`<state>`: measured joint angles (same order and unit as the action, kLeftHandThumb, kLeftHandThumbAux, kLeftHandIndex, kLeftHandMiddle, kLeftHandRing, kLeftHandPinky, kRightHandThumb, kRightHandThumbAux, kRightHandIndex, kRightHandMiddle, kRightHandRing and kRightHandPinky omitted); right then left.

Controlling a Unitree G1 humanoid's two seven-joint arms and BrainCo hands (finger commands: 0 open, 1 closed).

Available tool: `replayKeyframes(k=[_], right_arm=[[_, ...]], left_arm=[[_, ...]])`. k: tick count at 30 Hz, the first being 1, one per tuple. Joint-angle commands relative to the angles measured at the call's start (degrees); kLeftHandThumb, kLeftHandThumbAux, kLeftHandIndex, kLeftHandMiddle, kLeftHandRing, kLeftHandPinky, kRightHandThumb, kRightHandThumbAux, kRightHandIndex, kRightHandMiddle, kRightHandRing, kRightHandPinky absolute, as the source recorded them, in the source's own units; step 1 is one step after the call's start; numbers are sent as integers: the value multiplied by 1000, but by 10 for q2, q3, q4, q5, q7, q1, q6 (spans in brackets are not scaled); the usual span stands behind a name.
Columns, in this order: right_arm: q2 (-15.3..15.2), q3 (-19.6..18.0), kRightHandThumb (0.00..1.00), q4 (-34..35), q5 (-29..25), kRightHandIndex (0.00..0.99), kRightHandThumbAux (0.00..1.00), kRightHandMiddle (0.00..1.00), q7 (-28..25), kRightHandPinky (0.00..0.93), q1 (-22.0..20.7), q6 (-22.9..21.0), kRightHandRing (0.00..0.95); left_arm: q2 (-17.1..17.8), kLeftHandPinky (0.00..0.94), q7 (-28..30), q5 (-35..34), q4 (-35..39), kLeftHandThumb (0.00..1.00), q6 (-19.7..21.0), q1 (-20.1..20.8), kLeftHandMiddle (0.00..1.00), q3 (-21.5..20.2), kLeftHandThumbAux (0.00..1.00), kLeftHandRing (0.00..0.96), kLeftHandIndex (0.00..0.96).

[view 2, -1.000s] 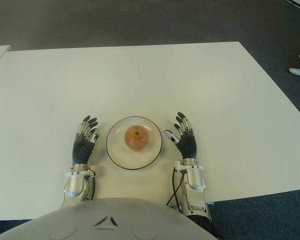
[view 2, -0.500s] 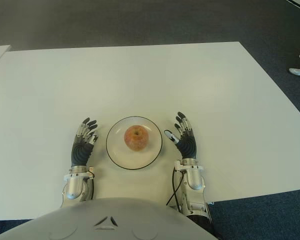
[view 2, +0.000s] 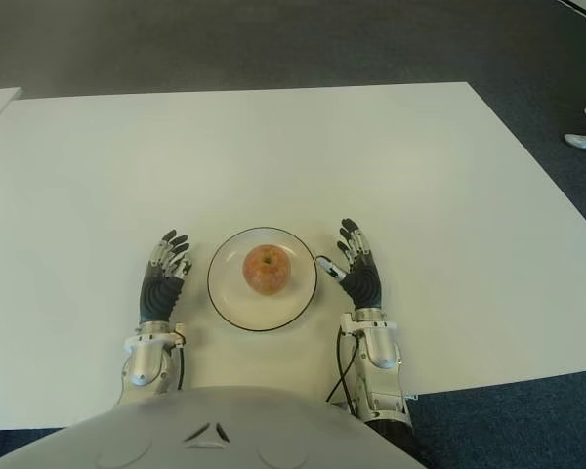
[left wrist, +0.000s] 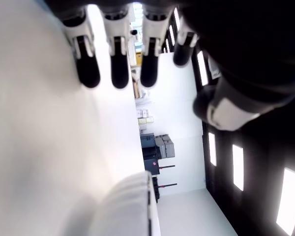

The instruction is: Put the apples into the plate.

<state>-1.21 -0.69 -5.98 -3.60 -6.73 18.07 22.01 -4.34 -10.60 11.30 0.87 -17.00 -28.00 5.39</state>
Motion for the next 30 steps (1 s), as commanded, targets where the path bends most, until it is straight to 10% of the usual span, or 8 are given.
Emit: replayKeyframes(k=[1,30], right_arm=[[-10,4,199,1,4,25,699,6,-7,10,3,-44,1],[-35,6,187,21,23,0,711,0,-3,9,-4,-81,0]], left_arm=[[-15,211,-2,-7,6,21,41,-11,178,7,552,187,119],[-1,154,6,-8,31,11,80,-18,96,24,539,111,62]])
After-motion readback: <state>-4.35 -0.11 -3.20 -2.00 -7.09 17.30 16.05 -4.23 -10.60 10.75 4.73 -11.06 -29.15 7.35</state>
